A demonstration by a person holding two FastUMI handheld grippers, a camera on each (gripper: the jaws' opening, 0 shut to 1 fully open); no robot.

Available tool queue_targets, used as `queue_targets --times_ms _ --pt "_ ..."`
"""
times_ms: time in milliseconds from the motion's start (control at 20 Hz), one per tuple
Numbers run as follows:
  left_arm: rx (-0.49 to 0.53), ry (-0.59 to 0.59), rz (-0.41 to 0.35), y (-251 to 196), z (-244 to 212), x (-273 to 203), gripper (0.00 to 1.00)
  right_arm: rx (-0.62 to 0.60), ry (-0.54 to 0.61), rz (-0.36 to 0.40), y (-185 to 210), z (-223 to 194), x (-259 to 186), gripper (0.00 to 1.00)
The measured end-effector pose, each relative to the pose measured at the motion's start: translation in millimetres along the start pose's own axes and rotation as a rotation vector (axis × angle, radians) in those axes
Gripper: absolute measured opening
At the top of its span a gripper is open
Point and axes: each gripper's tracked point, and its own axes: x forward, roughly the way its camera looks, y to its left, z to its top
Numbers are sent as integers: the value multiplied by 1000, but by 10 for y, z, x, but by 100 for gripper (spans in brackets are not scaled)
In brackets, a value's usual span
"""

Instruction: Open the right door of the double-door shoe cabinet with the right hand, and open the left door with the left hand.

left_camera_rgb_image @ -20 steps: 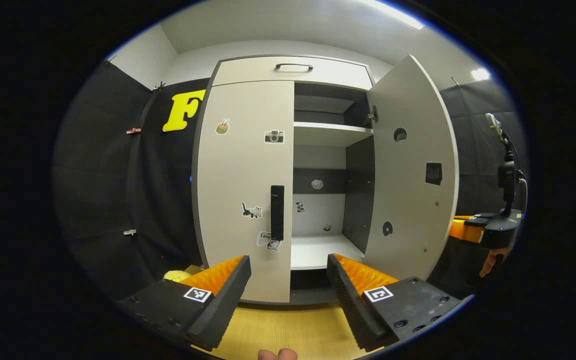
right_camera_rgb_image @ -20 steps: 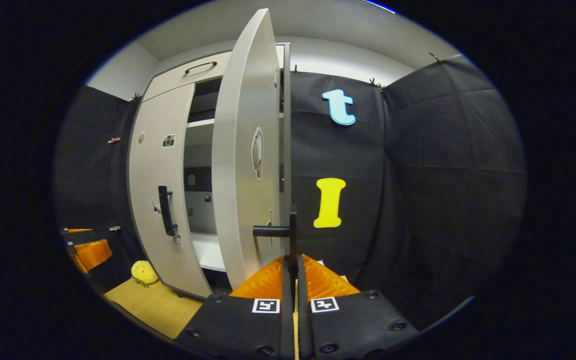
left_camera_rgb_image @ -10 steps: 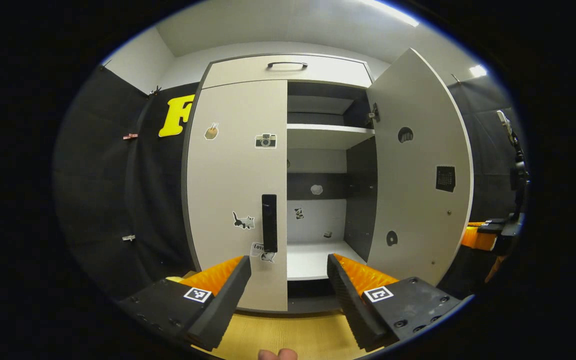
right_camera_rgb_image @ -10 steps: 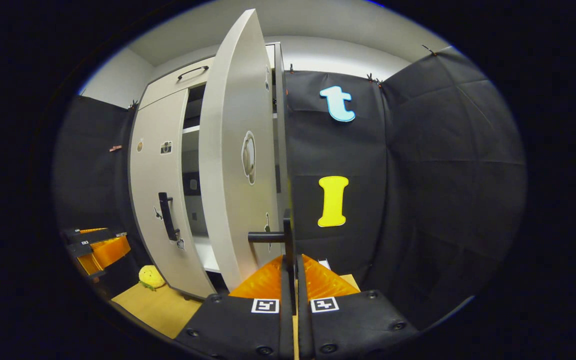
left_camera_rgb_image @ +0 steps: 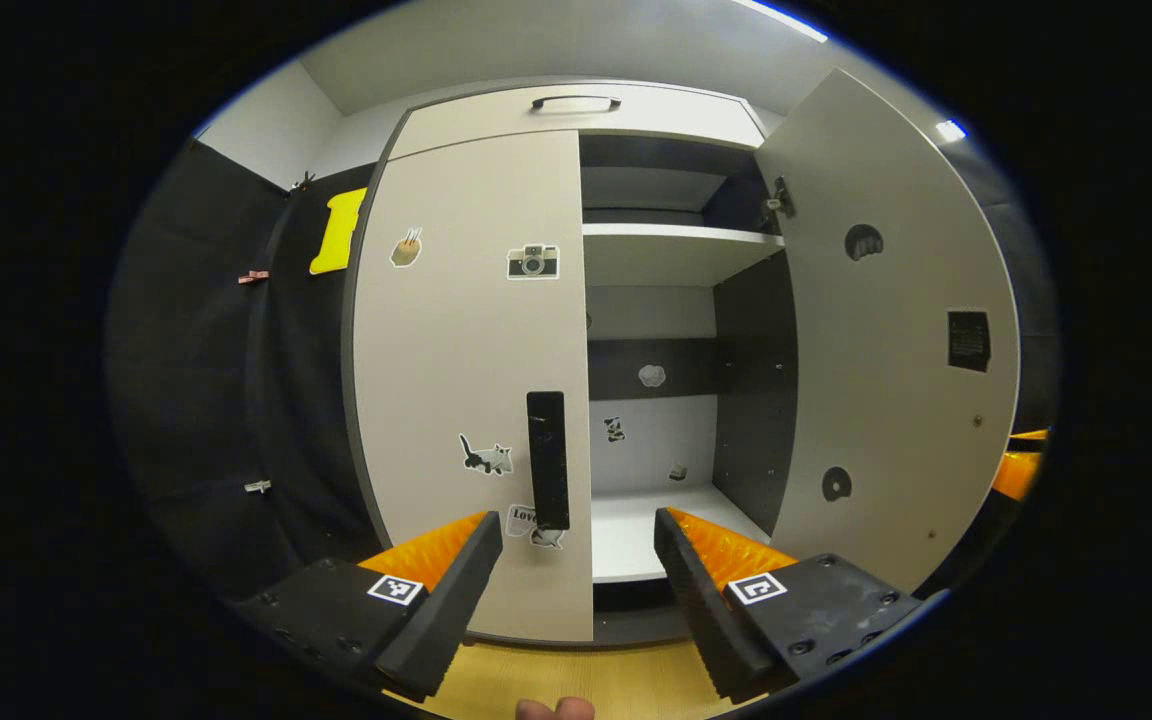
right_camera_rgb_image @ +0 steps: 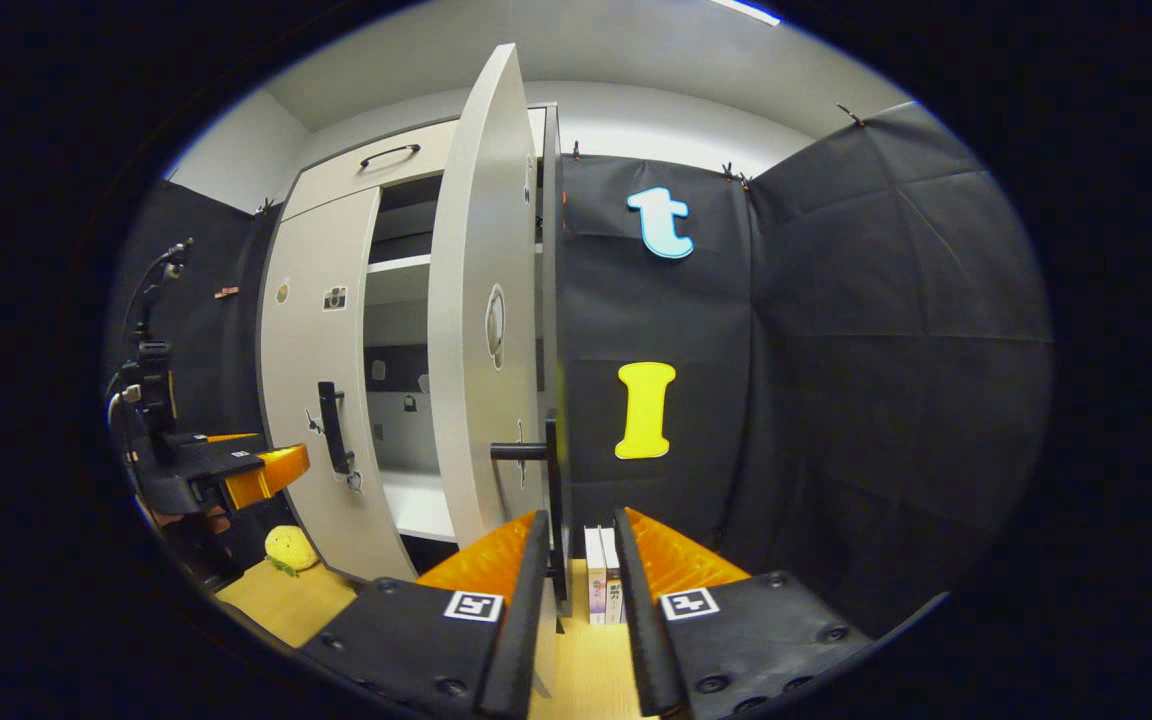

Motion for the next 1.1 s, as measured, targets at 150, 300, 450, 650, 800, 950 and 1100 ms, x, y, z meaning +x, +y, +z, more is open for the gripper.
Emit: queue_targets --times_ms 150,300,450,650,800,950,1100 --pt "10 -10 -2 40 31 276 95 -2 7 -15 -96 -29 -93 98" --pt "8 3 34 164 -60 573 95 33 9 -37 -203 -87 -178 98" --pt "-26 13 48 263 -136 856 95 33 18 -67 -366 -137 -239 98" --pt "2 16 73 381 -140 1087 94 37 21 -91 -492 -140 -268 98" --pt "27 9 72 393 -110 1212 79 32 19 -100 -559 -144 -261 98" --pt "22 4 59 354 -78 1316 64 40 29 -99 -555 -173 -253 98" --pt "16 -35 44 296 -58 1327 37 31 40 -106 -566 -232 -259 98"
